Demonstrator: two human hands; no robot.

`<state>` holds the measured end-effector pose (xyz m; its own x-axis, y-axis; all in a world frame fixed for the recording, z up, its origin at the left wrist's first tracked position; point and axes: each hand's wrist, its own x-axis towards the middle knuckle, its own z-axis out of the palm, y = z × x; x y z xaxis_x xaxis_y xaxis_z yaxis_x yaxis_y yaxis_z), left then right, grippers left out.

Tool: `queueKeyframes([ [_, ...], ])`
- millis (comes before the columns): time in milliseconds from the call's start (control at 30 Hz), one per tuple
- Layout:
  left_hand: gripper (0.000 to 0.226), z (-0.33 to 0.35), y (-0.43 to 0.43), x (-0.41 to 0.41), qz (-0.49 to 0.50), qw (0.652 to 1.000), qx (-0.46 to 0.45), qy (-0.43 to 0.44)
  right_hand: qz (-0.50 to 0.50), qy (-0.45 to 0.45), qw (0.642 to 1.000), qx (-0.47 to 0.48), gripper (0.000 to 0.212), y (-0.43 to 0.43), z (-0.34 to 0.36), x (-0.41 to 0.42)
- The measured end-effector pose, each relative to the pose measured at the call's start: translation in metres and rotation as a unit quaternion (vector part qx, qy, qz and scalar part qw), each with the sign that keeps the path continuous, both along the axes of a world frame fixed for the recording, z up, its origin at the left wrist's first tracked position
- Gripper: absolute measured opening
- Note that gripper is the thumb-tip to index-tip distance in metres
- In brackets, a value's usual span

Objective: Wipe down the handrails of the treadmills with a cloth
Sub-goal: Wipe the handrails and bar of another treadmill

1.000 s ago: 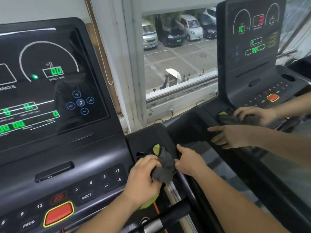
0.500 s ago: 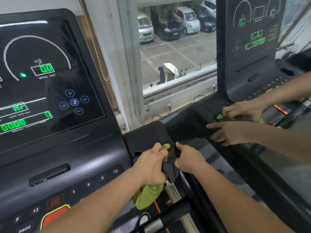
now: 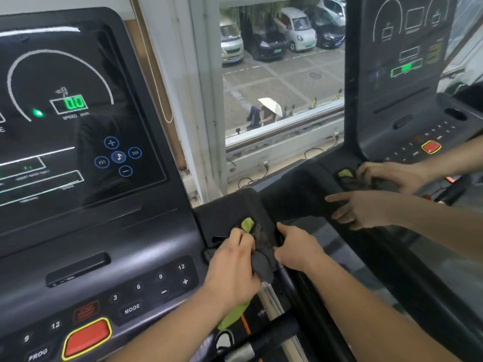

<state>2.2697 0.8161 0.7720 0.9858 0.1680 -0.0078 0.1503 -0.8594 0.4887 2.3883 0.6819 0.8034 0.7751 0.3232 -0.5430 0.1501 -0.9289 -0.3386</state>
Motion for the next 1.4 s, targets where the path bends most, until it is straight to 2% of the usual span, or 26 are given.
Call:
queueKeyframes([
  [67, 0.027, 0.010, -0.005, 0.015, 0.014, 0.998, -0.020, 0.053, 0.002, -0.001, 1.000, -0.004, 0.086, 0.000, 0.002, 0.000],
  [133, 0.024, 0.013, -0.007, 0.028, 0.026, 0.996, -0.061, 0.062, 0.005, 0.007, 1.000, -0.010, 0.084, 0.001, 0.003, 0.001],
  [233, 0.021, 0.005, -0.004, 0.029, 0.025, 0.993, -0.117, 0.002, 0.001, 0.019, 1.000, -0.014, 0.075, 0.004, 0.002, 0.006],
  [300, 0.026, -0.003, -0.003, 0.017, 0.022, 0.983, -0.169, -0.063, 0.006, 0.019, 1.000, -0.014, 0.071, 0.005, 0.000, 0.009],
  [367, 0.032, -0.006, -0.001, 0.003, 0.004, 0.979, -0.181, -0.095, 0.006, 0.017, 1.000, -0.014, 0.069, 0.008, 0.003, 0.006],
  [433, 0.037, -0.002, 0.002, -0.003, -0.034, 0.986, -0.137, -0.086, 0.007, 0.015, 1.000, -0.010, 0.069, 0.008, 0.006, 0.004],
  [500, 0.041, 0.004, 0.007, -0.012, -0.062, 0.995, -0.030, -0.067, 0.004, 0.015, 1.000, -0.004, 0.065, 0.007, 0.009, 0.002],
  [600, 0.048, 0.013, 0.021, -0.022, -0.022, 0.990, 0.139, -0.005, -0.001, 0.012, 1.000, -0.005, 0.081, 0.006, 0.006, 0.001],
  [667, 0.055, 0.020, 0.027, -0.015, -0.005, 0.979, 0.194, 0.067, 0.002, 0.010, 1.000, -0.003, 0.086, 0.004, 0.003, 0.001],
  [767, 0.057, 0.025, 0.030, 0.001, -0.078, 0.965, 0.233, 0.094, 0.010, 0.007, 1.000, -0.004, 0.086, 0.004, 0.002, 0.001],
  [867, 0.054, 0.029, 0.019, 0.005, -0.104, 0.966, 0.217, 0.094, 0.020, 0.005, 1.000, -0.011, 0.082, 0.005, 0.004, 0.001],
  [967, 0.058, 0.027, 0.002, 0.002, -0.055, 0.965, 0.206, 0.150, 0.020, 0.005, 1.000, -0.005, 0.078, 0.004, 0.003, 0.001],
  [1067, 0.061, 0.026, -0.001, 0.008, -0.024, 0.972, 0.150, 0.179, 0.016, 0.002, 1.000, -0.003, 0.075, 0.004, 0.000, 0.002],
  [1300, 0.044, 0.018, 0.006, 0.006, -0.010, 0.994, 0.055, 0.098, 0.004, 0.021, 1.000, 0.008, 0.088, 0.004, -0.003, 0.006],
  [1400, 0.044, 0.010, 0.007, -0.013, -0.058, 0.998, 0.021, 0.011, 0.005, 0.012, 1.000, 0.010, 0.086, 0.001, -0.004, 0.007],
])
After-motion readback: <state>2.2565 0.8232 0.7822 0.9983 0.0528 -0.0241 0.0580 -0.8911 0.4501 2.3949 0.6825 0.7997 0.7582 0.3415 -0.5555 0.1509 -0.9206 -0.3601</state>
